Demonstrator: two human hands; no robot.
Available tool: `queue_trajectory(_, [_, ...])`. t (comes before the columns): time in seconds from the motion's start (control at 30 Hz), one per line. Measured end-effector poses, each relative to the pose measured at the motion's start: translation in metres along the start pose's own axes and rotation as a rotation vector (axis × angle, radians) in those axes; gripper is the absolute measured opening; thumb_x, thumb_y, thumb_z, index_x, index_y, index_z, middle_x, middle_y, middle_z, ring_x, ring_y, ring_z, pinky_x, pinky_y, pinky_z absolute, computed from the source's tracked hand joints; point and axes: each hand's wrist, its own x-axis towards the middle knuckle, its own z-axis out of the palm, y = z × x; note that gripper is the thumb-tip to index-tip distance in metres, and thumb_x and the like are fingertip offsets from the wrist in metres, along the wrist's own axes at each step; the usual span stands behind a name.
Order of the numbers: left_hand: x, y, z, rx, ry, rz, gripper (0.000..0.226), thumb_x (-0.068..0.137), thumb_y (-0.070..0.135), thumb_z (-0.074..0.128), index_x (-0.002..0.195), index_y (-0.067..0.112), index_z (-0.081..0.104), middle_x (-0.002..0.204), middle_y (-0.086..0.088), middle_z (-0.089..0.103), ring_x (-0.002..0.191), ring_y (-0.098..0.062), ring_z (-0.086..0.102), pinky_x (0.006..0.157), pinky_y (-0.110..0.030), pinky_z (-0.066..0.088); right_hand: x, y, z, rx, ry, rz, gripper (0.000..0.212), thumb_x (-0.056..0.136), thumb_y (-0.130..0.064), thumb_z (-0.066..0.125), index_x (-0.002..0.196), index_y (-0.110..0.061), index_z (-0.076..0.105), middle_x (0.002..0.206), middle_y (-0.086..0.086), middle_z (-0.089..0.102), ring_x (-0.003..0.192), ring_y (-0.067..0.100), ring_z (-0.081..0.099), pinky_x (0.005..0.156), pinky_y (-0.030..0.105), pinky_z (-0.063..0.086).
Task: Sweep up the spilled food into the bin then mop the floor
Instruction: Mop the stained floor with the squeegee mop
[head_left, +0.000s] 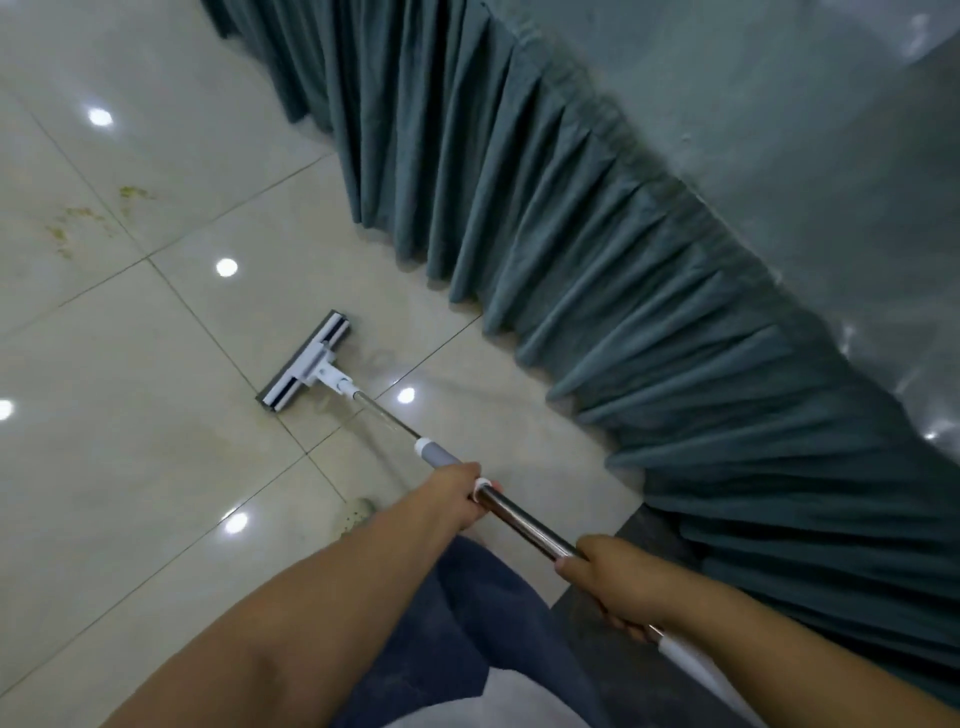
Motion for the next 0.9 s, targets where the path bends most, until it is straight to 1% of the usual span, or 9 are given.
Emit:
queue_trajectory(0.07, [-0.016,0.011,-0.011,-0.057,-0.022,0.011,0.008,0.097,0.004,0.045,0.100,0.001,0.039,0.077,-0.015,0.043,0.057,-0.022,0.045,0.030,-0.027,0.048,-0.004,-0.014,0.007,-0.181,0.071,-0.046,0.034,0.100,-0.039,0.040,0.069,-0.026,0.033,0.070,-0.007,0.042,0.057,0.003,0.042,0.044,0.015,0.032])
queue_trajectory(0.17, [-0.035,0.026,-0.026,-0.174,-0.119,0.001,0.011,0.098,0.006,0.043,0.089,0.003,0.038,0.078,-0.015,0.044,0.058,-0.021,0.044,0.037,-0.034,0.051,-0.014,-0.033,0.017,-0.357,0.193,-0.060,0.036,0.098,-0.040,0.042,0.068,-0.026,0.029,0.074,-0.007,0.044,0.072,0.014,0.049,0.058,0.026,0.035])
queue_trajectory(0.3, [-0.055,0.062,-0.051,-0.231,-0.159,0.020,0.020,0.095,0.014,0.050,0.084,0.003,0.039,0.083,-0.015,0.044,0.061,-0.021,0.045,0.051,-0.034,0.053,-0.033,-0.069,0.030,-0.626,0.420,-0.100,0.017,0.099,-0.034,0.040,0.096,-0.018,0.041,0.105,0.003,0.063,0.083,0.019,0.056,0.065,0.026,0.035])
queue_trajectory(0.37, [-0.063,0.078,-0.066,-0.280,-0.151,0.009,0.021,0.093,0.016,0.055,0.084,0.004,0.040,0.080,-0.013,0.044,0.059,-0.020,0.045,0.058,-0.034,0.049,-0.035,-0.084,0.039,-0.699,0.484,-0.138,0.013,0.096,-0.026,0.043,0.106,-0.018,0.045,0.104,0.000,0.062,0.087,0.020,0.061,0.064,0.026,0.035])
queue_trajectory(0.43, [-0.066,0.084,-0.079,-0.353,-0.155,-0.013,0.023,0.090,0.018,0.060,0.084,0.006,0.042,0.071,-0.009,0.044,0.055,-0.016,0.044,0.055,-0.027,0.045,-0.035,-0.096,0.038,-0.526,0.396,-0.158,0.013,0.090,-0.021,0.051,0.101,-0.019,0.044,0.090,-0.001,0.059,0.075,0.019,0.060,0.059,0.026,0.039])
queue_trajectory(0.53, [-0.061,0.073,-0.089,-0.486,-0.193,-0.058,0.022,0.087,0.017,0.064,0.080,0.009,0.045,0.059,-0.002,0.045,0.050,-0.011,0.043,0.042,-0.021,0.041,-0.035,-0.097,0.023,0.051,-0.025,-0.050,0.012,0.088,-0.012,0.056,0.095,-0.013,0.046,0.067,0.005,0.056,0.045,0.014,0.054,0.041,0.024,0.043])
queue_trajectory(0.6, [-0.057,0.055,-0.090,-0.548,-0.207,-0.098,0.022,0.086,0.014,0.065,0.074,0.009,0.047,0.049,-0.002,0.046,0.046,-0.011,0.043,0.039,-0.017,0.040,-0.042,-0.085,0.016,0.234,-0.228,0.030,0.008,0.089,-0.011,0.057,0.090,-0.012,0.050,0.059,0.006,0.057,0.040,0.013,0.053,0.037,0.021,0.042])
queue_trajectory(0.7, [-0.055,0.027,-0.090,-0.588,-0.209,-0.153,0.023,0.085,0.013,0.065,0.069,0.010,0.048,0.038,-0.002,0.045,0.033,-0.012,0.042,0.036,-0.016,0.039,-0.051,-0.064,0.024,0.219,-0.213,0.064,0.015,0.081,-0.016,0.065,0.080,-0.014,0.051,0.053,0.002,0.055,0.034,0.010,0.046,0.033,0.019,0.036])
queue_trajectory(0.9, [-0.053,-0.033,-0.090,-0.502,-0.156,-0.242,0.023,0.085,0.008,0.063,0.069,0.008,0.048,0.043,-0.004,0.046,0.039,-0.013,0.041,0.039,-0.021,0.039,-0.065,-0.020,0.063,-0.006,-0.062,0.095,0.015,0.084,-0.019,0.060,0.077,-0.020,0.047,0.053,0.000,0.052,0.028,0.006,0.040,0.031,0.019,0.033])
